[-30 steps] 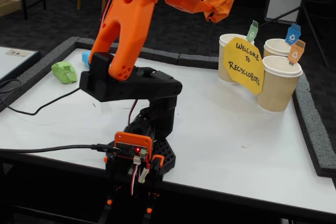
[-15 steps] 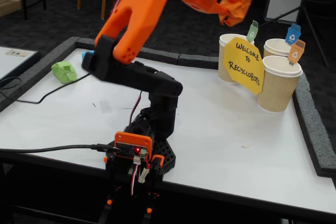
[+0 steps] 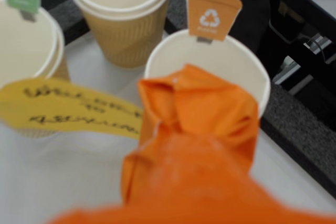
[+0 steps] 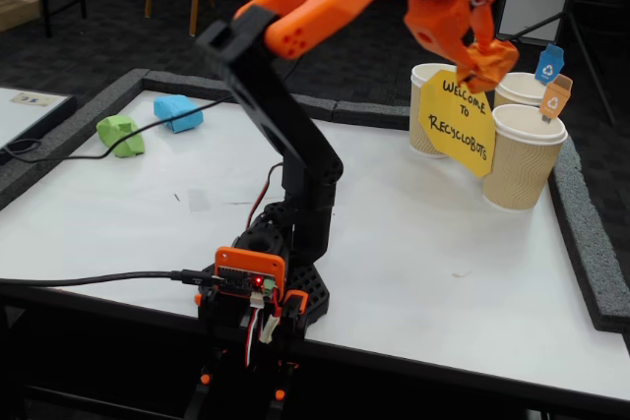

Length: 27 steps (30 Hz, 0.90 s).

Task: Sort rubbish by color.

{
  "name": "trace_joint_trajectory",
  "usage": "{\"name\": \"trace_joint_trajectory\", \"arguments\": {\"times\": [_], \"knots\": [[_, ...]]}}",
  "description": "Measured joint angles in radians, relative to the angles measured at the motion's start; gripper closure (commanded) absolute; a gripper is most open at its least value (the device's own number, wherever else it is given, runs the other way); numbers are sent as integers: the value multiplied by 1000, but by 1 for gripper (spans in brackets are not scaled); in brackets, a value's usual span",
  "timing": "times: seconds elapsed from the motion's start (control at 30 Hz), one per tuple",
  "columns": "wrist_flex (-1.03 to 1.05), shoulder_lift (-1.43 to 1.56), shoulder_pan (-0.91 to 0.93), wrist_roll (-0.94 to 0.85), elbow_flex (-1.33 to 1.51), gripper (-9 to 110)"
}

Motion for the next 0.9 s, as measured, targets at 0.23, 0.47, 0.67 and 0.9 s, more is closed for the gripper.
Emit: {"name": "trace_joint_trajectory", "arguments": {"times": [0.23,0.47,0.67,0.9], "knots": [[-57,-166,2,0,-97,101],[-86,-301,9,0,-219,101],[-107,-379,41,0,-281,101],[-123,-426,55,0,-301,101]]}}
